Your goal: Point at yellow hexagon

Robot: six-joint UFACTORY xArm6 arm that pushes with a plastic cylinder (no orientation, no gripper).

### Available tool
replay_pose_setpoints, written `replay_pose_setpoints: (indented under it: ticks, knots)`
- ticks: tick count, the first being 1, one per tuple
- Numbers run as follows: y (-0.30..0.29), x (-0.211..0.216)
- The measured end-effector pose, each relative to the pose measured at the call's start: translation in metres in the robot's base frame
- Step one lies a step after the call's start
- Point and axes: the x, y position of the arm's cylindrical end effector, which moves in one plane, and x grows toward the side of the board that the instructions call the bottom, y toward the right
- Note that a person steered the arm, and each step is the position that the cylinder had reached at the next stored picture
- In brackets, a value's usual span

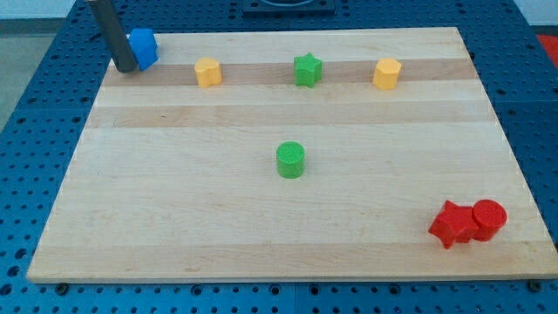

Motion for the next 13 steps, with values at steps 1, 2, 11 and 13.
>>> replay_pose_setpoints:
  ticks: [1,2,11,13]
  knots:
    - [0.0,0.0]
    - [0.0,0.017]
    - [0.418,0.103]
    - [0.505,0.019]
